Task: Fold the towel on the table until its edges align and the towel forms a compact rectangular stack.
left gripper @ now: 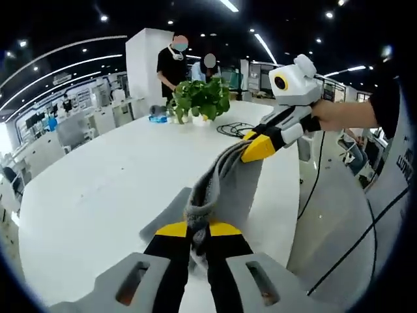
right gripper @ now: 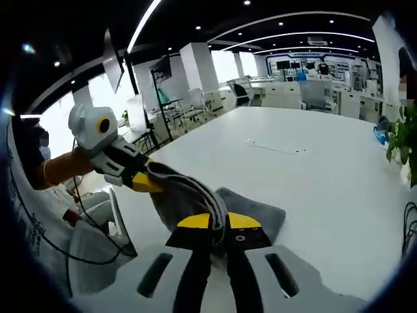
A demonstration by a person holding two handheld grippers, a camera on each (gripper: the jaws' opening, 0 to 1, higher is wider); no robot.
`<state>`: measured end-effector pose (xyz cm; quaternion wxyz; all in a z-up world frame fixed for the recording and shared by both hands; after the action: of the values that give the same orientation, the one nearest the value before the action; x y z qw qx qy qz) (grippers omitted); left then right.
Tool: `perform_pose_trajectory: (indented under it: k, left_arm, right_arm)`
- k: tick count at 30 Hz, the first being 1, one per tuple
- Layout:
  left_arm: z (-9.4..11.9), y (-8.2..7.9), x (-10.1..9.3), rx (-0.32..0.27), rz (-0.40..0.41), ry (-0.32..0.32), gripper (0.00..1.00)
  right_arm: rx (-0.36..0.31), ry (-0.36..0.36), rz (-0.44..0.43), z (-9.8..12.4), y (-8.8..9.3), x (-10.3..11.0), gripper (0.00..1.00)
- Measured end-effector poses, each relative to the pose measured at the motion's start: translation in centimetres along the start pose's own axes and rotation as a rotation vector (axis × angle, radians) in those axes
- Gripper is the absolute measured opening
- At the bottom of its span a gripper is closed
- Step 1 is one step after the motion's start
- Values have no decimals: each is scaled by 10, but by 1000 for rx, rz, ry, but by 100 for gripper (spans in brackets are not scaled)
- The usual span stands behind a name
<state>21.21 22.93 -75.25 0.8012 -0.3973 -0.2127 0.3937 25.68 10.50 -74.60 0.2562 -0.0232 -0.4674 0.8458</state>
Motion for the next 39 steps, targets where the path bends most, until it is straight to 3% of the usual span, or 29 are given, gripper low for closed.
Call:
perform_pose_trajectory:
  k: [8, 16, 26, 28, 31, 39]
  left_arm:
    - [-22, 10, 21, 23, 41, -21, 9]
    - [-53, 34, 40, 55, 87, -40, 9]
    - [-83, 58, 54, 103, 156, -67, 9]
    - [-90, 63, 56, 118, 168, -69, 9]
    - [-97, 68, 59, 118, 188, -75, 10]
    - [-107, 79, 69, 133, 225, -115, 18]
  right_arm:
    - [62, -22, -1, -26, 1, -19, 5]
    - [170, -48, -46, -61, 19, -41, 5]
    - [207, -40, -102, -91, 32, -61, 6]
    - [201, -43, -174, -96, 35, -65, 6]
    - [210, -35, -206, -101, 42, -73, 6]
    - [213, -23, -266, -110, 53, -84, 8]
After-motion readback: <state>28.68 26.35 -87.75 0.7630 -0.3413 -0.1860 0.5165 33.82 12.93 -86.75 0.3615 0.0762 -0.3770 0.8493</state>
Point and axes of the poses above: the point that each gripper's makers call its tool centre point, and the gripper's own axes: z roughly backward along the fingers, x roughly to its left, y roughly out of its underside, the point moved 2 cm from there along z, roughly backward along the fingers, and after that the axes turned 4 degrees about x, right-handed, at the moved point
